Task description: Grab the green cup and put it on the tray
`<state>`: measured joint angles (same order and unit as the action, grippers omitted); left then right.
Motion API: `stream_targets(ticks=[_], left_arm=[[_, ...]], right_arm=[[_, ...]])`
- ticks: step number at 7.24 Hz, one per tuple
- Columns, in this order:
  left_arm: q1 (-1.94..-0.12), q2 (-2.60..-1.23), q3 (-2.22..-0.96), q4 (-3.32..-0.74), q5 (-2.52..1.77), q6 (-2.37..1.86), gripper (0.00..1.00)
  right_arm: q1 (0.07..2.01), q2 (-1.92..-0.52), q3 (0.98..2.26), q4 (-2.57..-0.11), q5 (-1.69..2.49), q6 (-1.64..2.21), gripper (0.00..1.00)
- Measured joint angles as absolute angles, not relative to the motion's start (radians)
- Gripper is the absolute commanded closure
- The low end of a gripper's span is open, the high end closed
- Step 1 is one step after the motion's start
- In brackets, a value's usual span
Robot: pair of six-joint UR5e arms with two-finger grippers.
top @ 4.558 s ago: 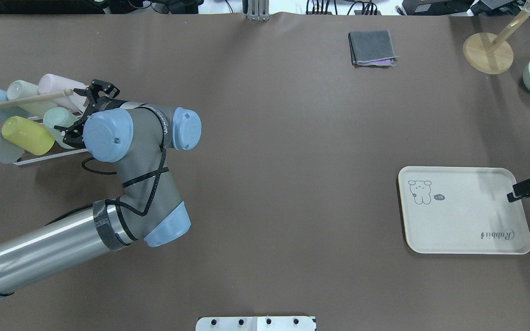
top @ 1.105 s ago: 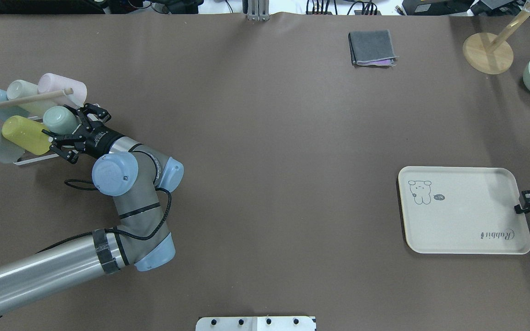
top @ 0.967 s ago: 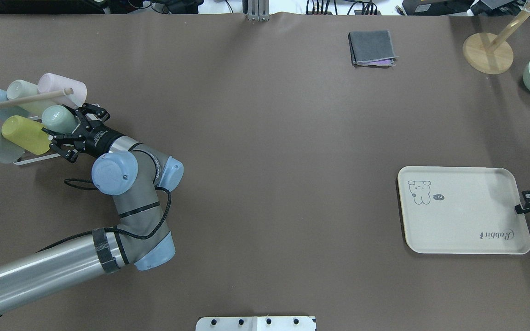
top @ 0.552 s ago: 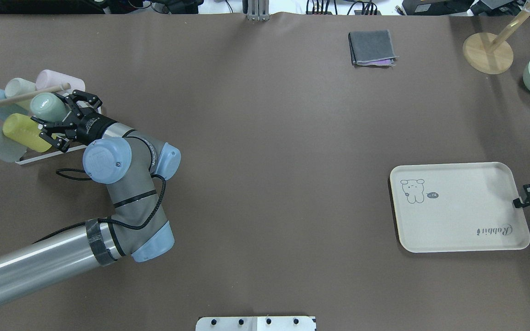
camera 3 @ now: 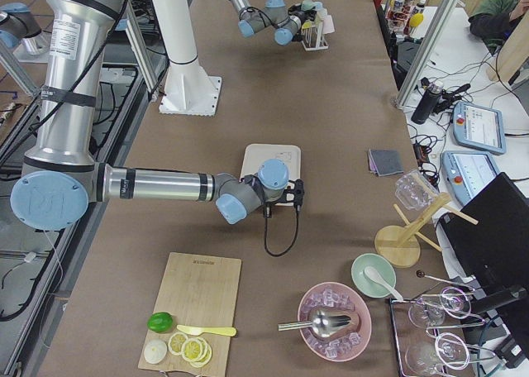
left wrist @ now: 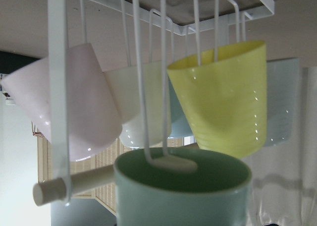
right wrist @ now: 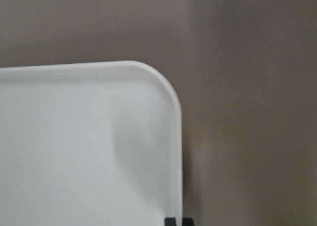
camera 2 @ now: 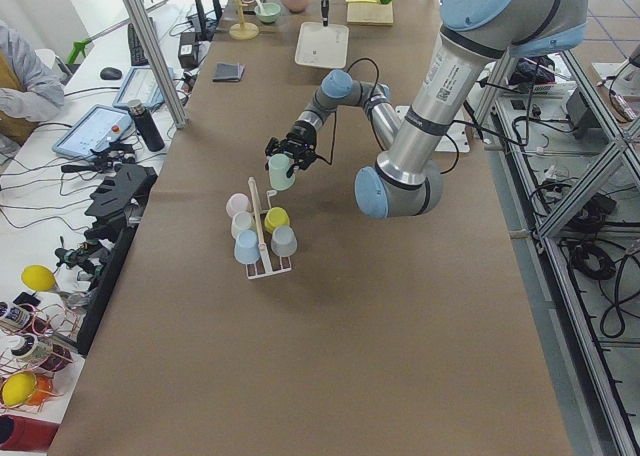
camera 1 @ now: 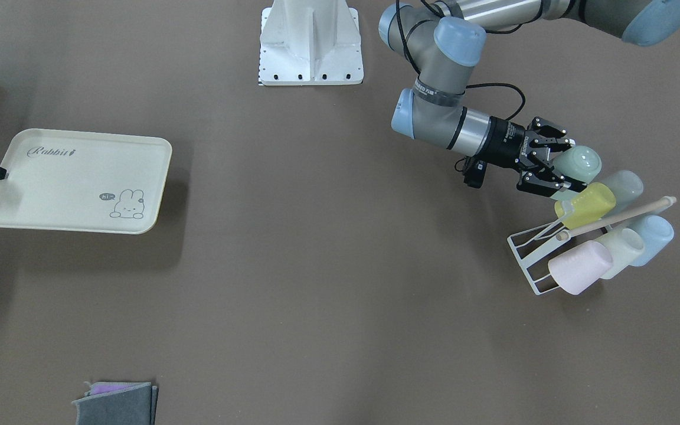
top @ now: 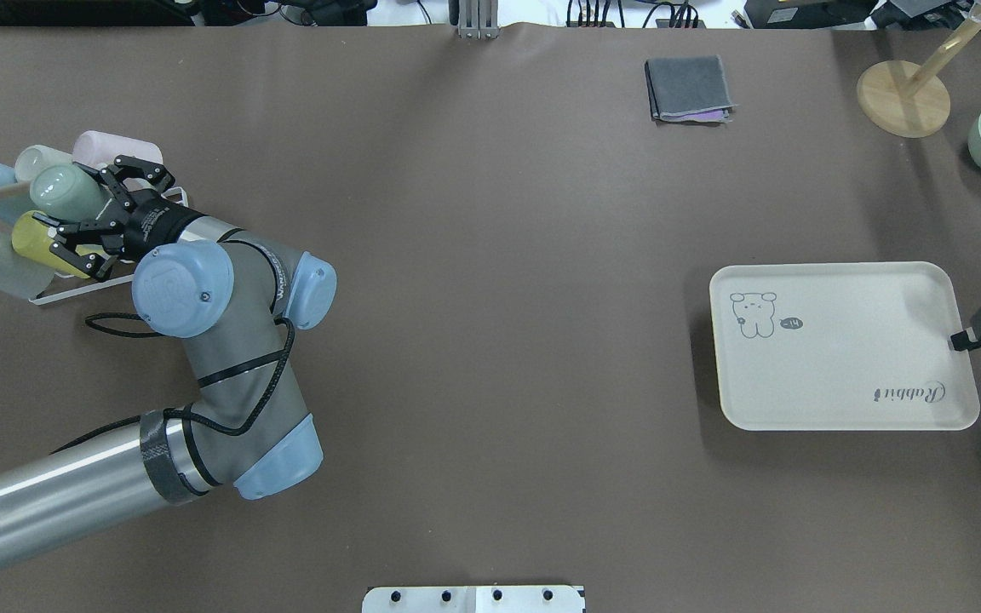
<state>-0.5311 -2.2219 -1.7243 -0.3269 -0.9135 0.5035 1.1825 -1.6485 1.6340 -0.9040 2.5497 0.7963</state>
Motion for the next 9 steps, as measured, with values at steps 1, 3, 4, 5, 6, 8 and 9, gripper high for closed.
stream_targets(ticks=[1, 3, 4, 5, 6, 8, 9], left_arm=[[-0.531, -2.239, -1.774, -0.321, -0.956, 0.452, 0.8], [-0.531, -2.288, -1.814, -0.39, -1.09, 0.088, 0.8], [-0.531, -2.302, -1.813, -0.485, -1.171, -0.141, 0.8], [-0.532, -2.307, -1.813, -0.597, -1.235, -0.344, 0.87], [-0.533, -2.307, -1.814, -0.713, -1.281, -0.522, 0.87], [-0.534, -2.292, -1.804, -0.974, -1.317, -0.869, 0.86], [-0.531, -2.288, -1.78, -1.114, -1.315, -1.013, 0.84]], right_arm=[[1.183, -1.528, 1.581, -0.905, 2.559, 0.874, 1.0], [1.14, -1.286, 1.413, -0.909, 2.562, 0.959, 1.0], [1.105, -1.206, 1.351, -0.913, 2.554, 0.994, 1.0], [1.063, -1.145, 1.321, -0.932, 2.537, 1.027, 1.0], [1.017, -1.094, 1.31, -0.965, 2.517, 1.05, 1.0], [0.928, -1.028, 1.312, -0.994, 2.472, 1.093, 1.0], [0.888, -0.997, 1.313, -0.997, 2.442, 1.12, 1.0]])
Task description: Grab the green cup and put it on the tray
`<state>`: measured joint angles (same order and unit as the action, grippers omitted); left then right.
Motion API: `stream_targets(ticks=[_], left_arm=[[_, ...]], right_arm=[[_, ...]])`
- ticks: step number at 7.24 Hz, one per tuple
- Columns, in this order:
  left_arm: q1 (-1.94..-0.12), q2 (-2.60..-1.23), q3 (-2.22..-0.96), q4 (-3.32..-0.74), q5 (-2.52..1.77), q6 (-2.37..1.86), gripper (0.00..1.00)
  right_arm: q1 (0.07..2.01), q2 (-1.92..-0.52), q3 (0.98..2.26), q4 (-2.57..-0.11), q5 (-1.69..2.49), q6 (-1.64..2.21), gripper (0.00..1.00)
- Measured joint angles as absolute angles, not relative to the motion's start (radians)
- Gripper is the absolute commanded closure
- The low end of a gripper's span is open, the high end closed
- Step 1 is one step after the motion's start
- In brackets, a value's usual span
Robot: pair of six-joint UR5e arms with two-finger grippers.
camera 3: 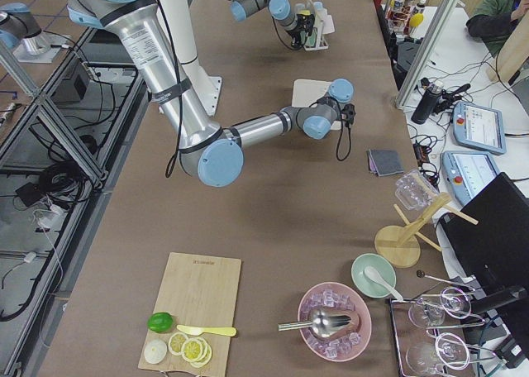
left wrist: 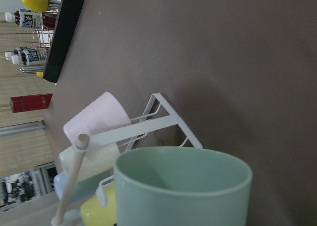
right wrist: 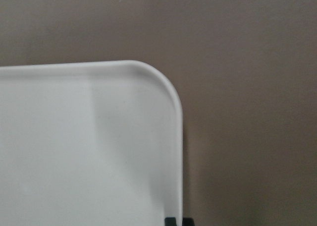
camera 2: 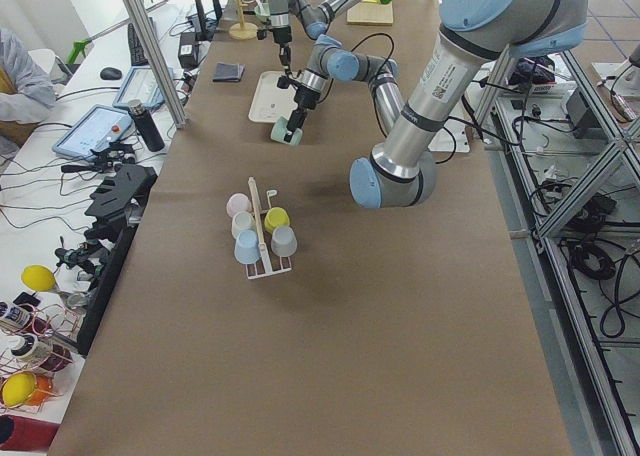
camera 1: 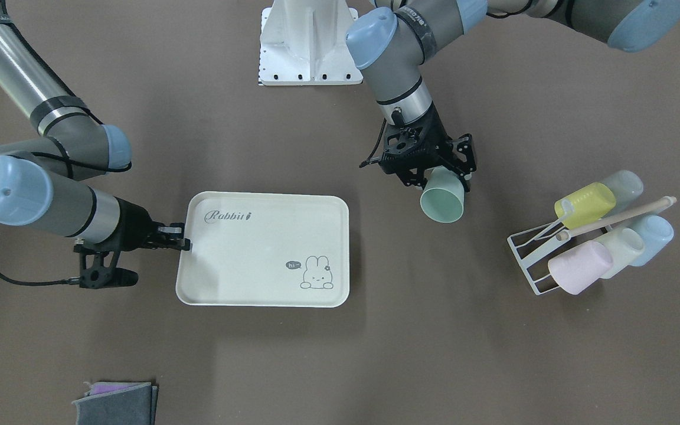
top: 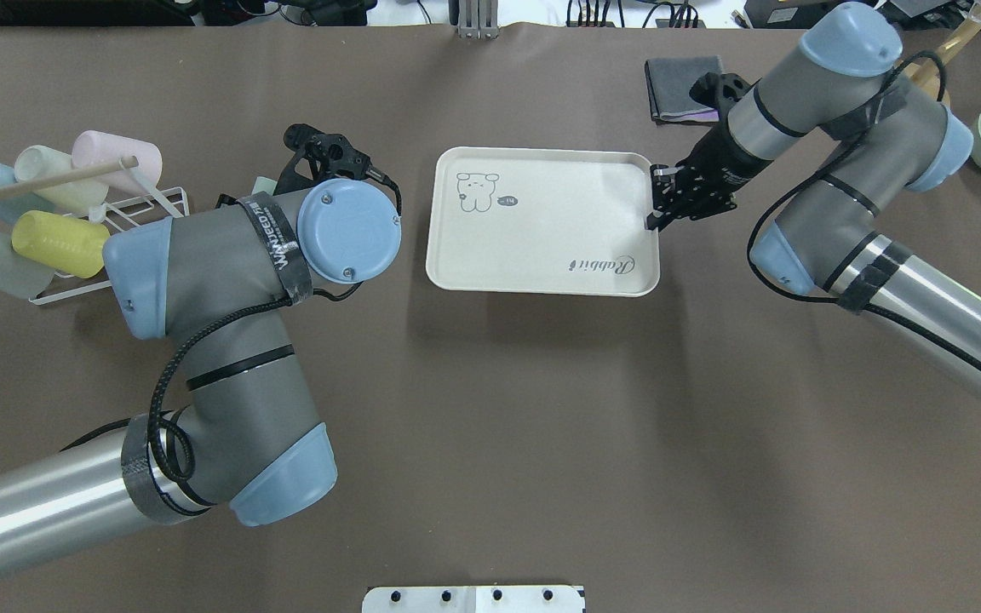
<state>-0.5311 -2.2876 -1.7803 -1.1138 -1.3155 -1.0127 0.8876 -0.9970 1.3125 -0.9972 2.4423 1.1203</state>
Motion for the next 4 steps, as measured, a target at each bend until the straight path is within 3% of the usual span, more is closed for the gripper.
stream_targets(ticks=[4], left_arm=[[-0.514, -2.32, -1.593, -1.747, -1.164, -1.164, 0.83]], right_arm=[[0.778, -0.913, 1.284, -0.993, 2.26, 1.138, 1.0]])
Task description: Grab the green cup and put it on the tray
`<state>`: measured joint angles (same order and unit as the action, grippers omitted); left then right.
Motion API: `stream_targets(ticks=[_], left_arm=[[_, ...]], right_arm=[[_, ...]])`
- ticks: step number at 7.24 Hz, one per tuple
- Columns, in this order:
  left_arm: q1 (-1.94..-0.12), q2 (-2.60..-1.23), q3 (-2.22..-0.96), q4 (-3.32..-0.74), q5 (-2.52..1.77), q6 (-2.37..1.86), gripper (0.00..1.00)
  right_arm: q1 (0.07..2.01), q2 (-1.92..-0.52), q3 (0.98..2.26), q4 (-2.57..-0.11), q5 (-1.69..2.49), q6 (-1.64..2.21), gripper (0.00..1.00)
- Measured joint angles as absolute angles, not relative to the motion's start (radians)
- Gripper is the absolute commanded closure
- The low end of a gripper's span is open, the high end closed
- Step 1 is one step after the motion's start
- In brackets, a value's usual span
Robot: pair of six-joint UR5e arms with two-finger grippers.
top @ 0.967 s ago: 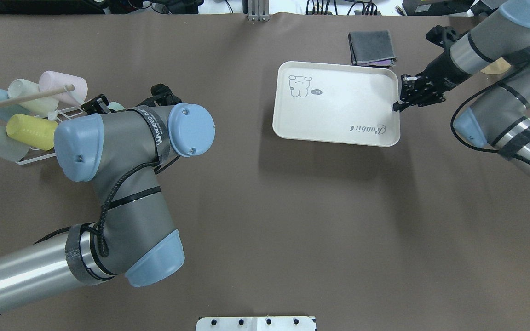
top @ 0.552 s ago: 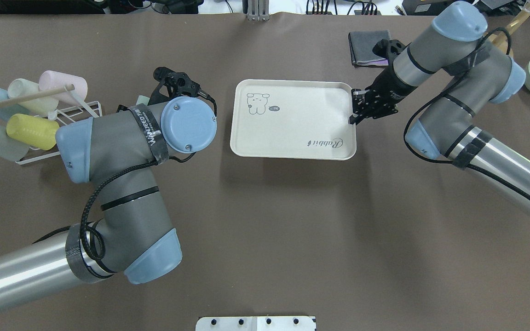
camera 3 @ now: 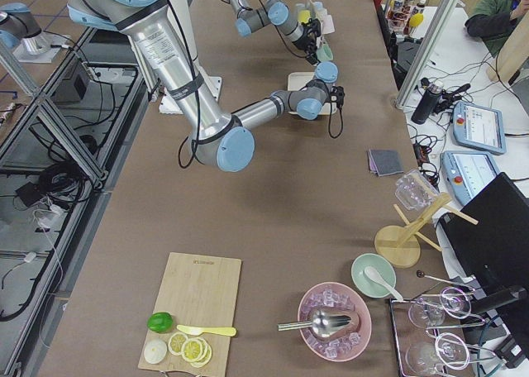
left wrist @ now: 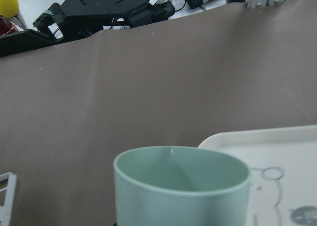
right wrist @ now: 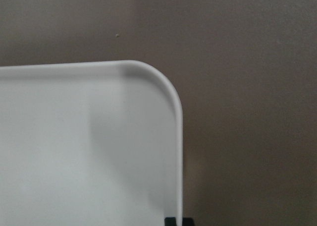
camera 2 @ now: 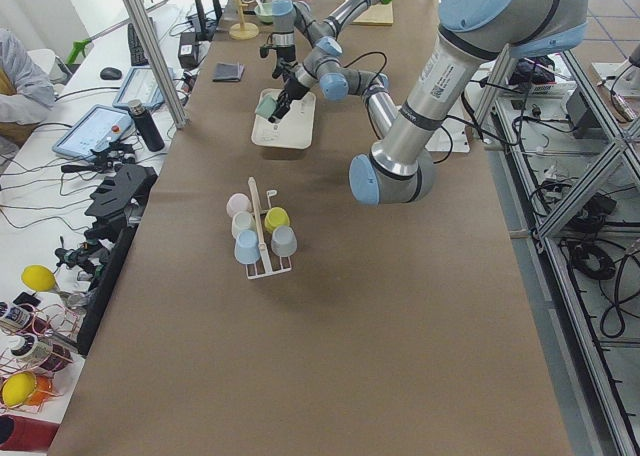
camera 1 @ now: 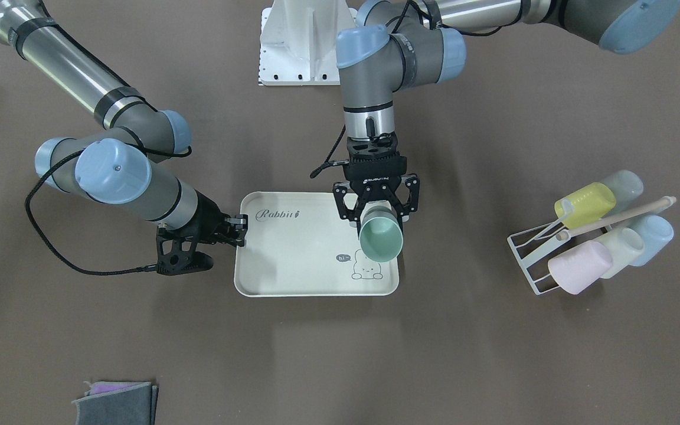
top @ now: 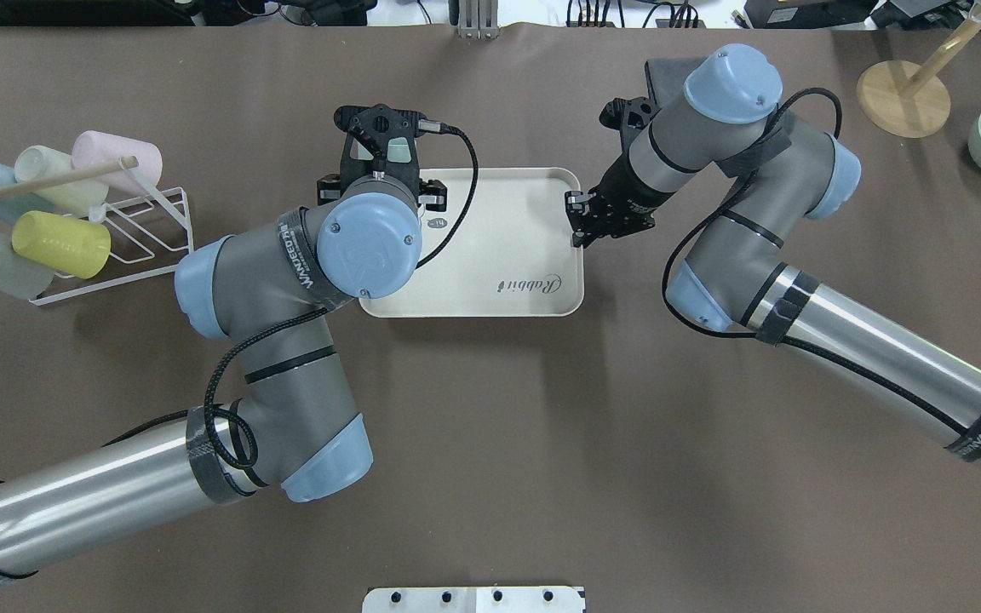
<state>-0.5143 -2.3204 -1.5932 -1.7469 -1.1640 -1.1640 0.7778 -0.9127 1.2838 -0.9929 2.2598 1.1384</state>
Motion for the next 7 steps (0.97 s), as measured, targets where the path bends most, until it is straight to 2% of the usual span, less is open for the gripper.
stream_targets(ticks=[1, 2, 3, 7], left_arm=[[-0.512, -2.321, -1.571, -1.851, -1.131, -1.166, 0.83], [-0.504, -2.321, -1.549, -1.926, -1.093, -1.167, 0.83], [-0.487, -2.325, -1.507, -2.004, -1.035, -1.168, 0.83], [-0.445, -2.374, -1.252, -2.315, -0.801, -1.17, 0.82]], right_arm=[[0.772, -0.907, 1.268, -0.99, 2.242, 1.128, 1.0], [0.77, -0.9, 1.255, -0.987, 2.234, 1.122, 0.87], [0.769, -0.895, 1.249, -0.986, 2.231, 1.12, 0.01], [0.771, -0.897, 1.252, -0.984, 2.234, 1.117, 0.0]])
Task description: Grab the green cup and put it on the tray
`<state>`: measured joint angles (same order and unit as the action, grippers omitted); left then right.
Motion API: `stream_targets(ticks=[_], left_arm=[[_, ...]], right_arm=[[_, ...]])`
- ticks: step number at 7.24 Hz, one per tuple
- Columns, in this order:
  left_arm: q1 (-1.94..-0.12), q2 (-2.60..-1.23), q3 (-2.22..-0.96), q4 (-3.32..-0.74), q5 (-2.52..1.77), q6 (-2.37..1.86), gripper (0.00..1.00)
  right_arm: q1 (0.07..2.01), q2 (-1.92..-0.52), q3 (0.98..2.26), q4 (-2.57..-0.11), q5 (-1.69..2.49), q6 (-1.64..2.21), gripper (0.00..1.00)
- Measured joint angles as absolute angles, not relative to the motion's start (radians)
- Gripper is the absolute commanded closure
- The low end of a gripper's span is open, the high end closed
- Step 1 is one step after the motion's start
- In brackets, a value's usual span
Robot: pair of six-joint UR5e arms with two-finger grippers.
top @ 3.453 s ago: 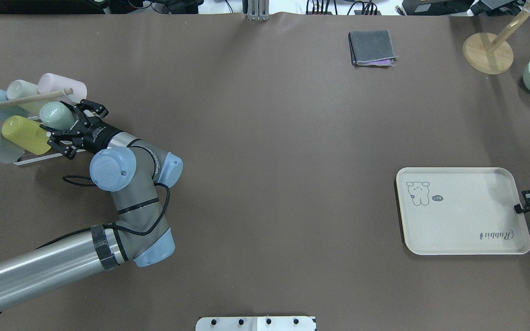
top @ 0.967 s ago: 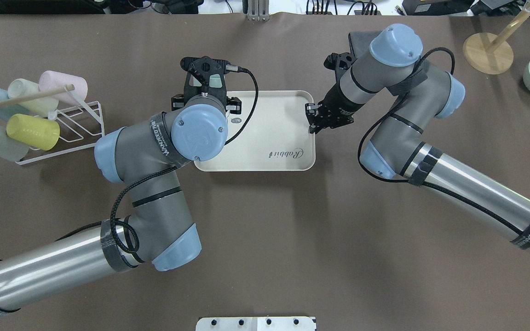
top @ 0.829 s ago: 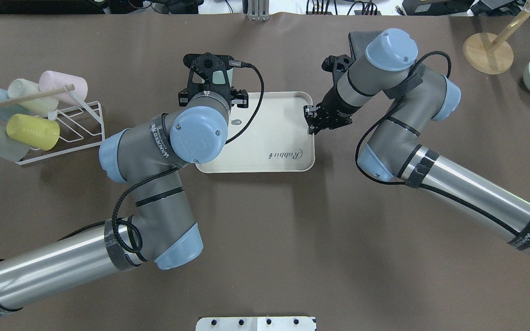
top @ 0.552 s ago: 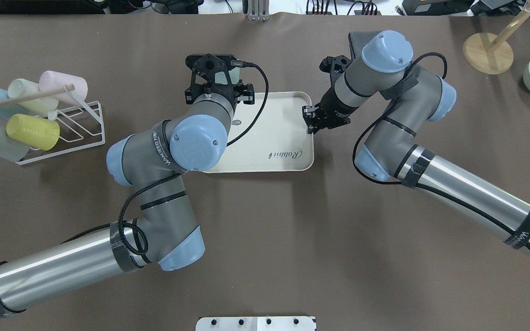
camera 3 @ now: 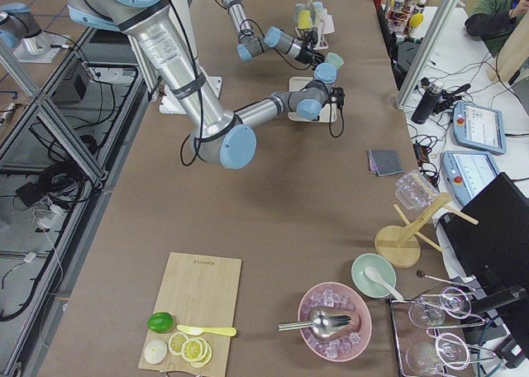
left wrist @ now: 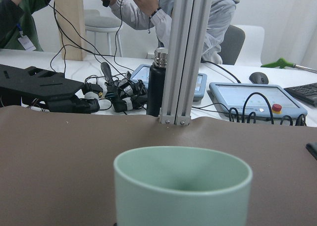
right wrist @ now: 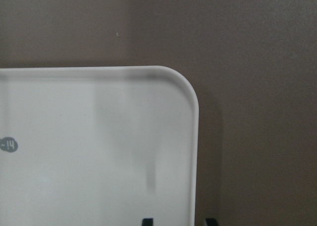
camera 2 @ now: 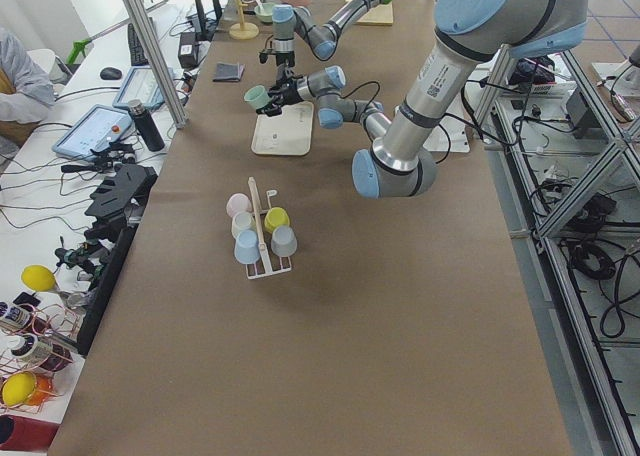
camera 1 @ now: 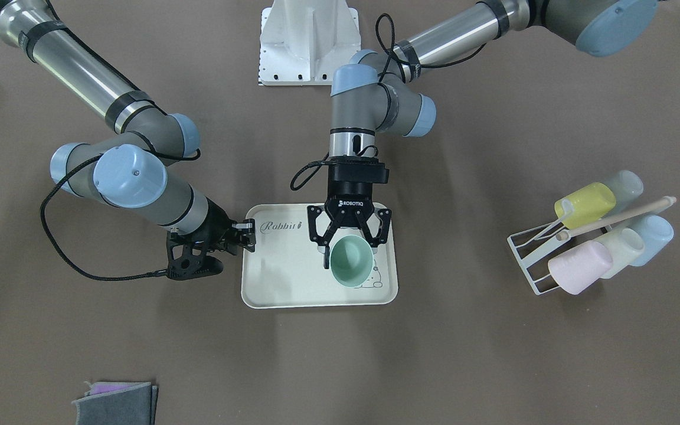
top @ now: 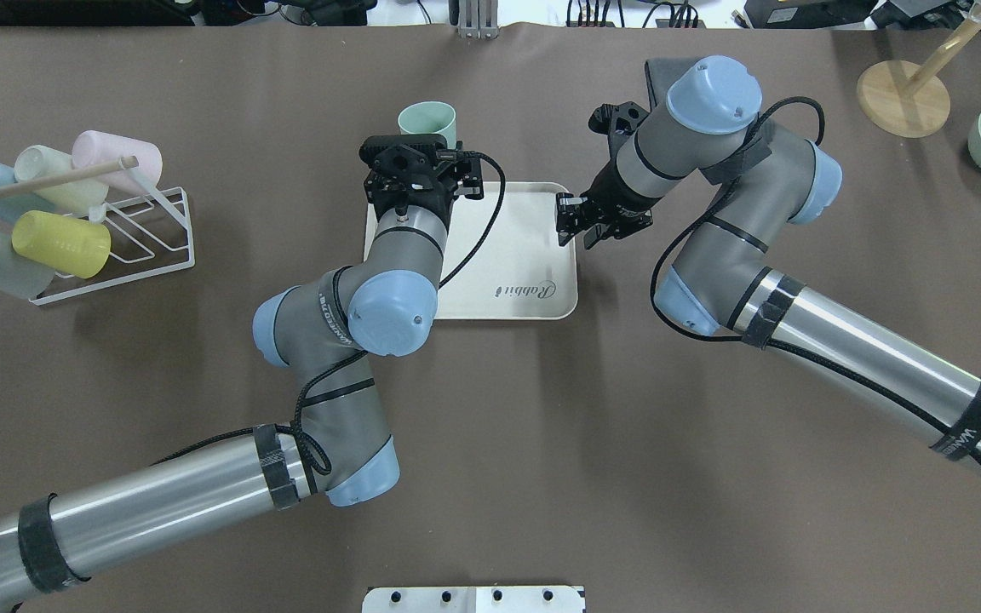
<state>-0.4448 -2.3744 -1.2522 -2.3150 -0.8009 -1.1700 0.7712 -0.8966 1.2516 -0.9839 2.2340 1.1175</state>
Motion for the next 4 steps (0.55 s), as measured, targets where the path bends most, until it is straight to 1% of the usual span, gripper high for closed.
stream_targets(ticks=[2, 3, 4], left_arm=[[-0.422, -2.411, -1.139, -2.333, -0.717, -1.229, 0.82], [-0.415, -2.427, -1.088, -2.333, -0.696, -1.282, 0.82], [-0.41, -2.444, -1.047, -2.331, -0.682, -1.317, 0.82]], right_arm=[[0.805, -0.923, 1.267, -0.987, 2.241, 1.101, 0.0], [0.84, -0.959, 1.295, -0.993, 2.244, 1.074, 0.0], [0.885, -1.006, 1.355, -1.023, 2.245, 1.044, 0.0]])
